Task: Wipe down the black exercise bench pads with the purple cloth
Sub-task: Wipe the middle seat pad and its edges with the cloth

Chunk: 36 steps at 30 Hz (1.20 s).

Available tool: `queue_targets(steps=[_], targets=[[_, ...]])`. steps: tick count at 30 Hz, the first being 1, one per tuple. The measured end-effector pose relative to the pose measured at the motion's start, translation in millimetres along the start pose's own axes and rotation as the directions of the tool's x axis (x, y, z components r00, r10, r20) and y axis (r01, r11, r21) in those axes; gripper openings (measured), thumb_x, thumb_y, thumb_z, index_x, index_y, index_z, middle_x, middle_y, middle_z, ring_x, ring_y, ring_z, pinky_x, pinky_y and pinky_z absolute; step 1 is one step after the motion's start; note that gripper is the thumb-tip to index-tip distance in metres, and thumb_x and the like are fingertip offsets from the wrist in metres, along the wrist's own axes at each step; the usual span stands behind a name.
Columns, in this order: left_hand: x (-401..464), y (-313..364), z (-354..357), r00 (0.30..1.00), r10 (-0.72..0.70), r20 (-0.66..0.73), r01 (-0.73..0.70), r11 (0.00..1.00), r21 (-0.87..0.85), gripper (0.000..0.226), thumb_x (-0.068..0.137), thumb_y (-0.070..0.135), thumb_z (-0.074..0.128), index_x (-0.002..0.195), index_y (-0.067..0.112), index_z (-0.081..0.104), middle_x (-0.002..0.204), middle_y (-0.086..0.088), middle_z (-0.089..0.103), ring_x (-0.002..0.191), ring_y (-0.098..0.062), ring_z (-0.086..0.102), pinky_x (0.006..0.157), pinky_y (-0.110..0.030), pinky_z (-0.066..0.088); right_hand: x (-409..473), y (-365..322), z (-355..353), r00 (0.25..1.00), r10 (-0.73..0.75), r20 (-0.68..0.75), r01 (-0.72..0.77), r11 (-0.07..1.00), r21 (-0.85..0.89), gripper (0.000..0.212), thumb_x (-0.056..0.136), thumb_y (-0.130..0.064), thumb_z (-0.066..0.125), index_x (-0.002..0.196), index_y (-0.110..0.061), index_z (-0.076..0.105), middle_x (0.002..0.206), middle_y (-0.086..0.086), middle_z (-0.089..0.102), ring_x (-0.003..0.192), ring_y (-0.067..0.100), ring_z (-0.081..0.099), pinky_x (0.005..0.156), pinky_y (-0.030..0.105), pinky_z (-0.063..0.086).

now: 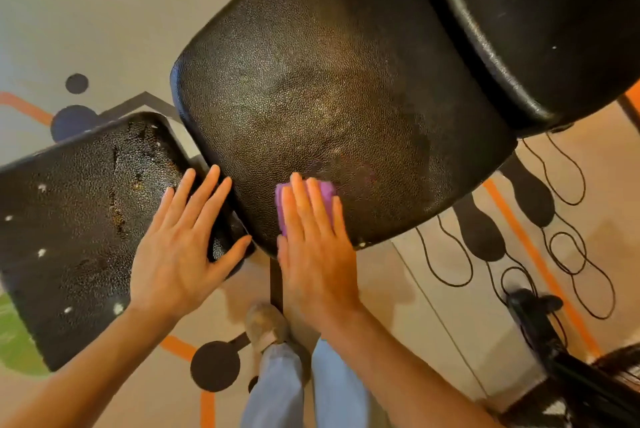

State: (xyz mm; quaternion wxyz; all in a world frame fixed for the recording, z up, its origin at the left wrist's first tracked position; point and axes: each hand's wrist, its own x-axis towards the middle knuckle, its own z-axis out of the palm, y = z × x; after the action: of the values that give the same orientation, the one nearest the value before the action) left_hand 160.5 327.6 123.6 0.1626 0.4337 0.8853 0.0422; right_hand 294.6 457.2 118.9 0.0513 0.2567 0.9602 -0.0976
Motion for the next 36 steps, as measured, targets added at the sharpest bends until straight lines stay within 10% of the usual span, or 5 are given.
queue_targets(steps=[11,20,25,31,36], targets=[[-1,1,-1,1.000,0.014,-0.018,-0.014,1.000,0.028,0.080,0.091,0.066,0.035,0.155,0.020,0.024,0.164,0.000,0.019,0.154,-0.022,0.006,0.125,-0.045,0.010,23,100,-26,0.942,0.318,-0.113,-0.322,0.946,-0.026,0.060,0.099,-0.031,0.020,0.152,-0.006,0.011,0.160,0.014,0.012,0.148,0.030,0.009,0.119,0.048,0.011],[11,11,0,0.977,0.213,0.028,-0.213,0.977,-0.006,0.080,0.091,0.065,0.035,0.155,0.019,0.024,0.165,0.000,0.013,0.153,-0.020,0.007,0.124,-0.041,0.006,-12,52,1,0.989,-0.145,-0.012,0.142,0.983,-0.114,0.056,0.100,-0.030,0.029,0.152,-0.013,0.019,0.160,0.005,0.017,0.148,0.023,0.013,0.120,0.044,0.010],[15,8,6,0.965,0.261,0.015,-0.260,0.965,-0.039,0.077,0.092,0.062,0.038,0.154,0.018,0.027,0.165,0.001,0.013,0.153,-0.017,0.010,0.124,-0.039,0.010,4,81,-15,0.854,0.473,-0.216,-0.486,0.874,-0.009,0.056,0.101,-0.030,0.021,0.152,-0.009,0.014,0.160,0.011,0.015,0.148,0.029,0.011,0.119,0.048,0.012],[16,4,10,0.956,0.291,-0.018,-0.292,0.953,-0.086,0.077,0.091,0.060,0.046,0.153,0.016,0.031,0.164,-0.001,0.017,0.153,-0.019,0.014,0.124,-0.035,0.009,-24,-4,19,0.996,0.045,-0.075,-0.049,0.998,-0.050,0.054,0.102,-0.028,0.030,0.152,-0.013,0.021,0.160,0.005,0.018,0.148,0.023,0.014,0.120,0.044,0.013],[15,4,10,0.953,0.300,-0.041,-0.302,0.952,-0.057,0.077,0.092,0.057,0.046,0.153,0.015,0.029,0.164,-0.002,0.017,0.152,-0.021,0.015,0.123,-0.040,0.016,9,96,-14,0.775,0.572,-0.270,-0.593,0.805,0.002,0.051,0.104,-0.029,0.020,0.152,-0.012,0.016,0.159,0.009,0.019,0.148,0.027,0.014,0.120,0.046,0.011]])
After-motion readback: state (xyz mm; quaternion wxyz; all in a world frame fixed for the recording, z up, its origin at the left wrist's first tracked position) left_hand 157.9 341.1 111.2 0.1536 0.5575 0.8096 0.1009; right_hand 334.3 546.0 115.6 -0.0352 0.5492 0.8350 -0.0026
